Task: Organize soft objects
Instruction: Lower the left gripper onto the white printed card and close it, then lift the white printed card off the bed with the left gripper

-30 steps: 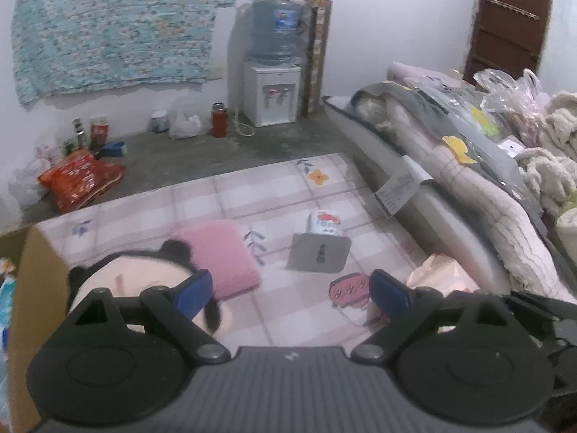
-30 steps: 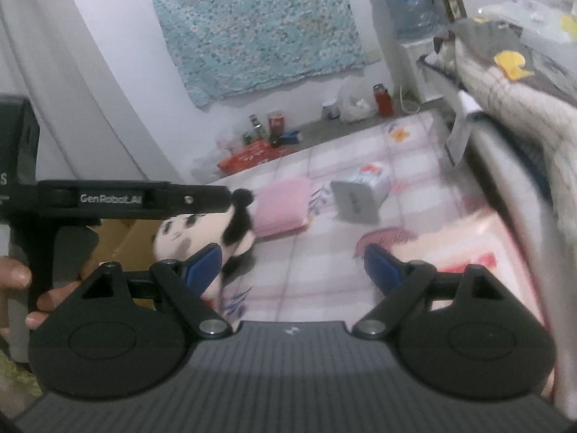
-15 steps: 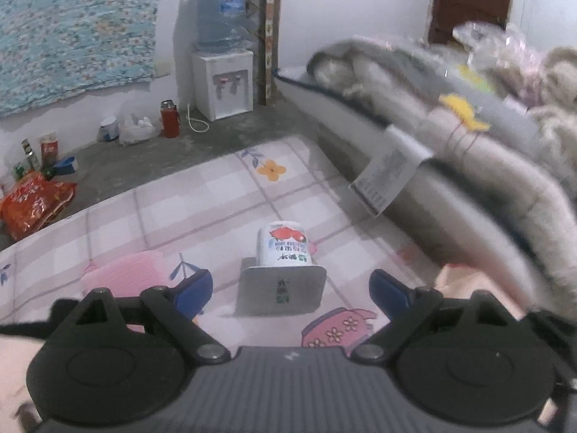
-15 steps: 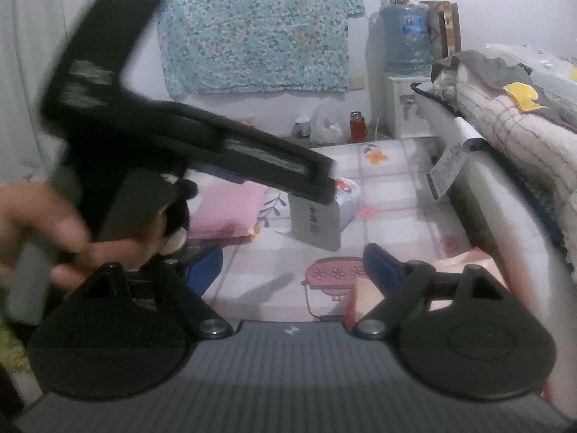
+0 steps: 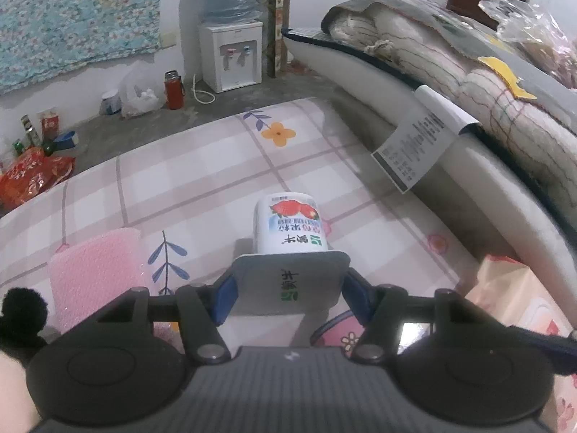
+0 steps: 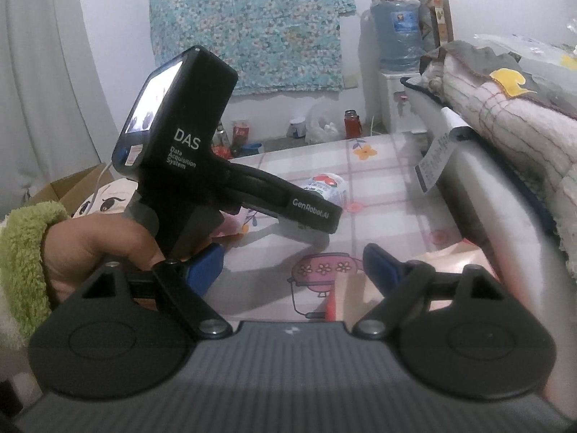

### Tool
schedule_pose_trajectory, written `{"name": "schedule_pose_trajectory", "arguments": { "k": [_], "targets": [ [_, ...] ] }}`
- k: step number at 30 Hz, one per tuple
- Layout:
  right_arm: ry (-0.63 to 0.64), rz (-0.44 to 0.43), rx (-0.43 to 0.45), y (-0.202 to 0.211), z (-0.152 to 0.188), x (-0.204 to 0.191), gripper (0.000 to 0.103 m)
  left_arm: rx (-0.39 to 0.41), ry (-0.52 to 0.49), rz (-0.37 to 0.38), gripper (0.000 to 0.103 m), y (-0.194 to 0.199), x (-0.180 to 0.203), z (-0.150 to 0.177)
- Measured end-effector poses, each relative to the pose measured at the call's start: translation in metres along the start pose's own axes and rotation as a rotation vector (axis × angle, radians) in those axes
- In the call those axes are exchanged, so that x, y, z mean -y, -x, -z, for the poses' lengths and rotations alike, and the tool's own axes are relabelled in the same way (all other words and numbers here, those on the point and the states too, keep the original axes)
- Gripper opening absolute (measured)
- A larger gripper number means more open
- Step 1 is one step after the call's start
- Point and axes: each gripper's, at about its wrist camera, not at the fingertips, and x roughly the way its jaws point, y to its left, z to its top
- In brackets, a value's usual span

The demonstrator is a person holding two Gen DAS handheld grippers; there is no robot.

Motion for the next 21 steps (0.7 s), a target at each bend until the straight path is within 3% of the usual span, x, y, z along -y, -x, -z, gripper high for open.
{"name": "schedule_pose_trajectory", "arguments": {
  "k": [8,9,10,12,16,21],
  "targets": [
    [0.034,0.035,0.05,0.013,0.002,-0.001,0.085,-0.084,0.022,-0.013,0.062,0.037,-0.001,-0.009],
    [0.029,0.042,0.068,0.018,0.001,0.0,0.085,-0.097,0.022,-0.01,0.056,0.043,-0.002,-0.009],
    [0.019,0.044,0.086,0.023,0.001,0.003,0.085,-0.11,0.023,-0.011,0.038,0.05,-0.002,-0.008],
    [-0.007,0.039,0.121,0.032,-0.001,0.009,0.085,-0.117,0.004,-0.004,0.019,0.062,-0.002,-0.008],
    [-0.054,0.032,0.174,0.046,-0.004,0.021,0.085,-0.15,0.005,0.003,0.019,0.072,-0.001,0.001],
    [-0.087,0.017,0.189,0.052,-0.004,0.028,0.085,-0.102,-0.039,-0.043,0.033,0.067,0.008,0.006]
  ]
}}
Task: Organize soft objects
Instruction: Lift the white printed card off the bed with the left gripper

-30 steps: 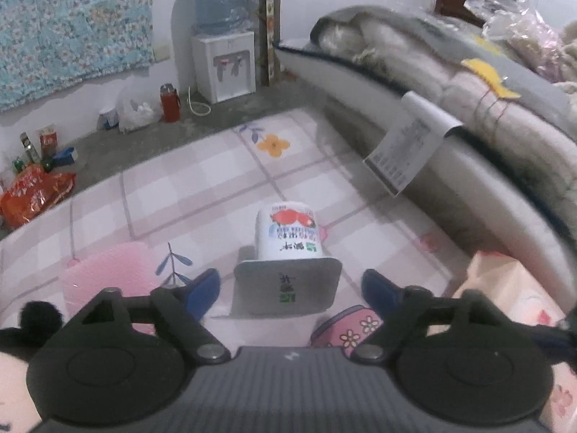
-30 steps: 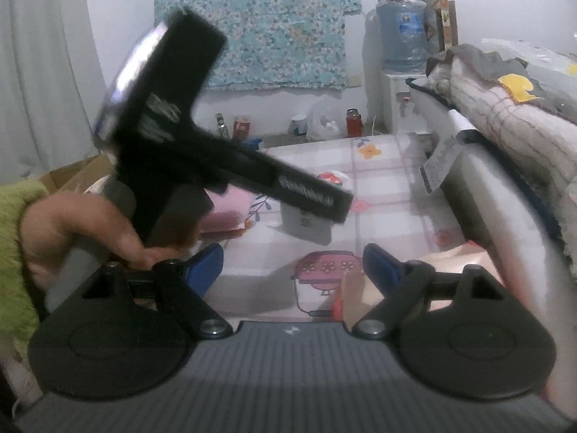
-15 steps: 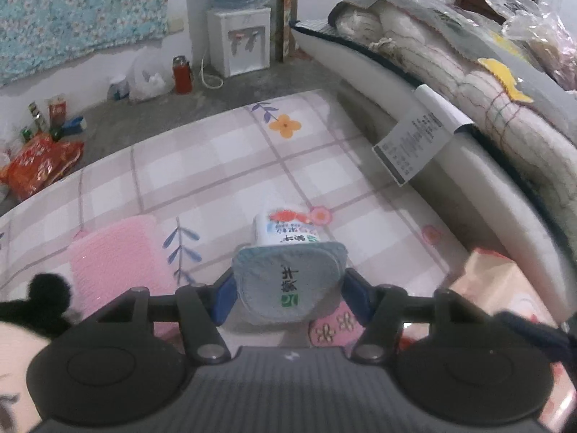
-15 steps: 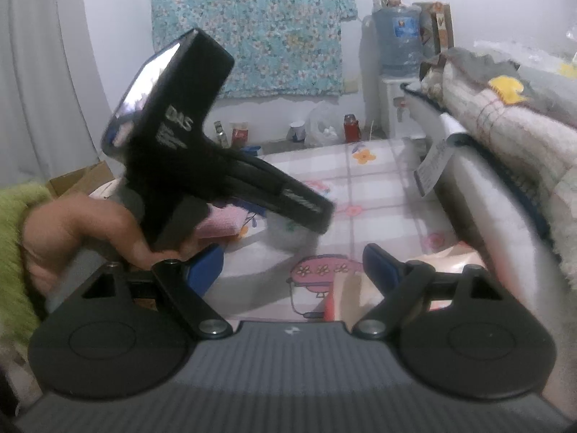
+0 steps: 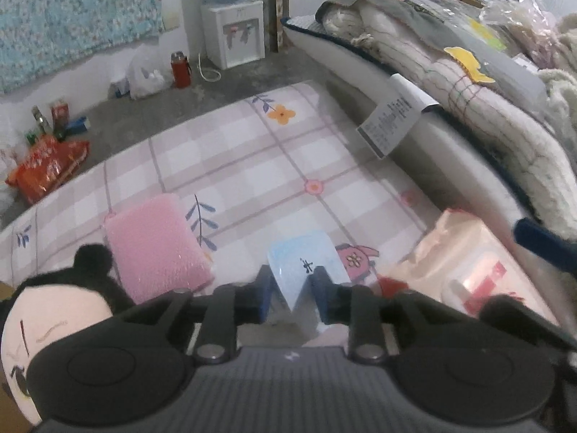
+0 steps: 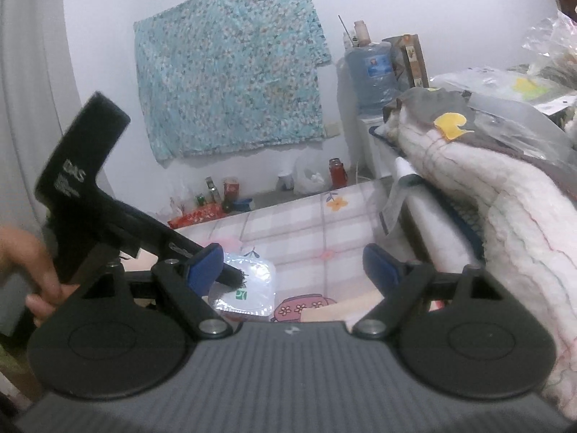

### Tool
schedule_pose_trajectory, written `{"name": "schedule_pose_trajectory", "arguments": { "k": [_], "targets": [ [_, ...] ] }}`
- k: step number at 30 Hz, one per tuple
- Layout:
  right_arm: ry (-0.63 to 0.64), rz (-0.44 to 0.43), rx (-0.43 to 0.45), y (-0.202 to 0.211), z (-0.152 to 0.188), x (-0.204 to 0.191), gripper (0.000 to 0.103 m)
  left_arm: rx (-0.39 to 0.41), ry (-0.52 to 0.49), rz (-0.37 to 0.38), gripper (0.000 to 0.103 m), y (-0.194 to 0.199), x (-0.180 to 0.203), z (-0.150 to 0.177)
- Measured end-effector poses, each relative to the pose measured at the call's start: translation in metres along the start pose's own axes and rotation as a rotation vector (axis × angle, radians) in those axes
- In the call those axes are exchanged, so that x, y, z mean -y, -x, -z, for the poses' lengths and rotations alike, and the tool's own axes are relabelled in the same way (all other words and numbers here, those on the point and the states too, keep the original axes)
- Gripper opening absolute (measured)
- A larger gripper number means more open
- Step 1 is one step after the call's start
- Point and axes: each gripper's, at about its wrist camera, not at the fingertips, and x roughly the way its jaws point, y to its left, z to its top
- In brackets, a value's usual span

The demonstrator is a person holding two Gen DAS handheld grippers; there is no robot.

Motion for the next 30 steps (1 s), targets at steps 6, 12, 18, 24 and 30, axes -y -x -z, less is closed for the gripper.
{"name": "schedule_pose_trajectory", "arguments": {
  "k": [6,12,18,24,30],
  "targets": [
    [-0.007,0.003,0.005,0.003,0.001,0.001,0.085,0.033,0.003,-0.004,0.042,-0.011,-0.003,-0.005],
    [-0.028,-0.005,0.001,0.003,0.001,0.004,0.085,0.049,0.022,0.023,0.054,-0.022,-0.012,-0.015],
    [-0.03,0.004,0.002,0.004,0.001,0.004,0.085,0.02,0.051,-0.001,0.077,-0.024,-0.018,-0.016],
    [-0.036,0.001,-0.006,0.003,0.001,0.003,0.085,-0.02,-0.027,-0.022,0.086,-0.029,-0.008,-0.011],
    [-0.038,0.002,-0.004,0.001,0.0,0.004,0.085,-0.059,0.009,-0.08,0.065,-0.045,-0.014,-0.01]
  ]
}}
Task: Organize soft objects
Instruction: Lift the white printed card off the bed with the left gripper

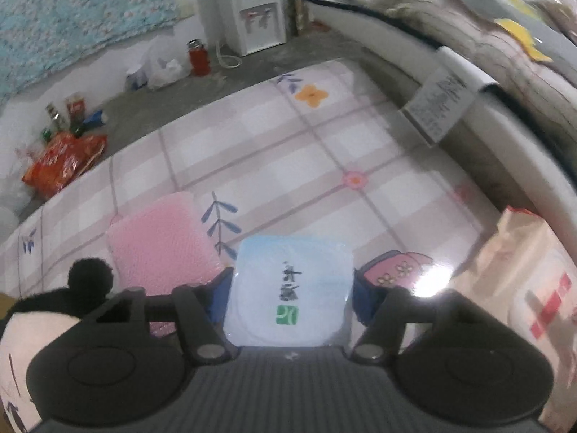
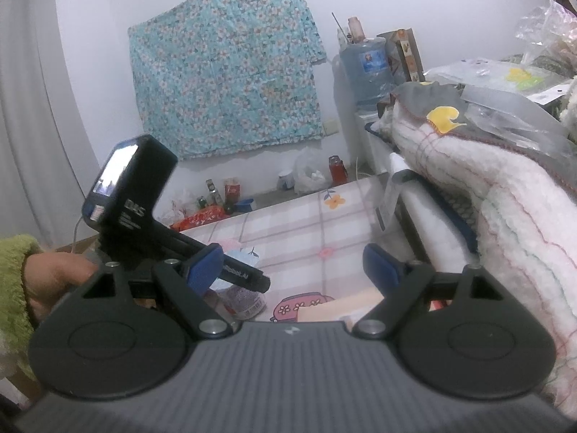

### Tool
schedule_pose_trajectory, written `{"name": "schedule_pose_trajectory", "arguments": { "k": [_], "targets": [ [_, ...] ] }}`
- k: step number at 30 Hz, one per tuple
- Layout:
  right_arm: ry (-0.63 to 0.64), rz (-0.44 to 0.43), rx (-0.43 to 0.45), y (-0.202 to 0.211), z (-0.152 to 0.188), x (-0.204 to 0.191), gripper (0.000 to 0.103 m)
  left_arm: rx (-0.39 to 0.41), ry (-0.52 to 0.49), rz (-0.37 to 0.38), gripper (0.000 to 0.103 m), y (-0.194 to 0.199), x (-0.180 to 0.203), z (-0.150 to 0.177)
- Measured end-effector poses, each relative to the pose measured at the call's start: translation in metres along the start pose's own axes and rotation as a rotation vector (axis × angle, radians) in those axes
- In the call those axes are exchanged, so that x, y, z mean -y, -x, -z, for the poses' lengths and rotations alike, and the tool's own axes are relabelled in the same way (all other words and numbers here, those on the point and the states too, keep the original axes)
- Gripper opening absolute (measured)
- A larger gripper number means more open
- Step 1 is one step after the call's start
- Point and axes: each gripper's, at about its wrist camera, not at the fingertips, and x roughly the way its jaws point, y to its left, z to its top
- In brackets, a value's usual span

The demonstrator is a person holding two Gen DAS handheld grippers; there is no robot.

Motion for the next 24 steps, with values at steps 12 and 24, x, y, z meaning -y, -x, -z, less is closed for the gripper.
{"name": "schedule_pose_trajectory", "arguments": {
  "k": [12,24],
  "targets": [
    [-0.01,-0.01,0.016,0.004,-0.001,0.003,0.085,-0.013,0.038,0.035,0.064,0.034,0.002,0.023],
    [-0.007,-0.019,0.026,0.007,-0.001,0.0,0.085,0.005,0.034,0.064,0.064,0.078,0.016,0.078]
  ]
}}
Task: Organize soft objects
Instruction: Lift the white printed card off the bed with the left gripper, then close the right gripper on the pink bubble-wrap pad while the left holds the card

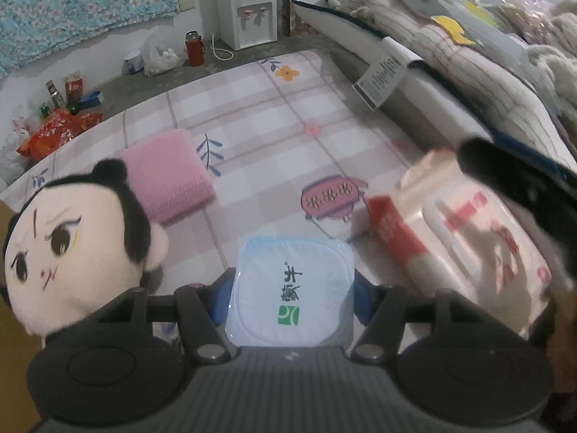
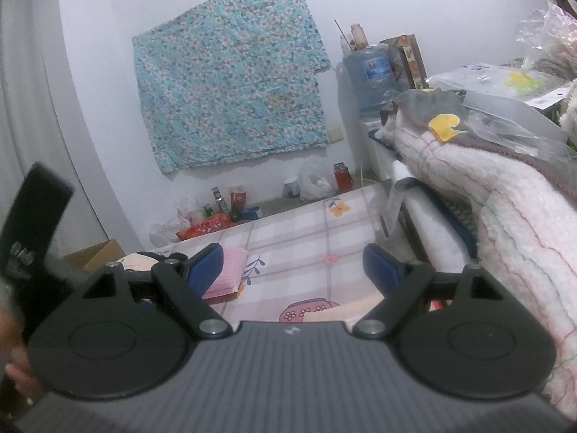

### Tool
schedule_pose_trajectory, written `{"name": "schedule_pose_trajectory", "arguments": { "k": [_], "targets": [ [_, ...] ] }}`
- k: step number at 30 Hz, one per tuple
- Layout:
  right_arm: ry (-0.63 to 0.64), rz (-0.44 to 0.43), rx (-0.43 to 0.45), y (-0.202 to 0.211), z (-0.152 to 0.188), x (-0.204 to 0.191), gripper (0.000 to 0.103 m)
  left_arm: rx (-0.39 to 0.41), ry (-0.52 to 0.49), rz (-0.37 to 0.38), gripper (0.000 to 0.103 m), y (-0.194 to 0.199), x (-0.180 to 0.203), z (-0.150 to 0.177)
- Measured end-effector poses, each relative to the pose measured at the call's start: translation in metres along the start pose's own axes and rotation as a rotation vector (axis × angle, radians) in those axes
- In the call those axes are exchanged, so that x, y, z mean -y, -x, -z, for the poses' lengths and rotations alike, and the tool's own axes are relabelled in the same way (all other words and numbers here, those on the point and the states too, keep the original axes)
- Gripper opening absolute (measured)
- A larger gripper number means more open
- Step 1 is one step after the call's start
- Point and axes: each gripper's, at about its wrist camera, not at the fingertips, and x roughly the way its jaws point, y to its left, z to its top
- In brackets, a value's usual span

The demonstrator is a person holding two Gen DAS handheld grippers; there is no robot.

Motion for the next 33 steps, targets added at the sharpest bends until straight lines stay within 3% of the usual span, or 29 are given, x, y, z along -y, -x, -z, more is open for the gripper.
{"name": "schedule_pose_trajectory", "arguments": {
  "k": [10,19,27,33],
  "targets": [
    [0.008,-0.001,-0.001,0.001,0.0,-0.003,0.085,-0.001,0.0,-0.01,0.064,0.014,-0.001,0.036],
    [0.031,0.007,-0.006,-0.002,0.0,-0.008,0.085,0.108,0.049,-0.005,0.064,0.067,-0.02,0.055],
    [0.01,-0.099,-0.013,-0.016,-0.012,-0.025,0.085,0.269,0.147,-0.019,0.064,0.134,-0.06,0.064],
    [0.069,-0.188,-0.148,-0.061,-0.023,-0.063,0.085,0.308,0.221,-0.026,0.064,0.146,-0.094,0.072]
  ]
}}
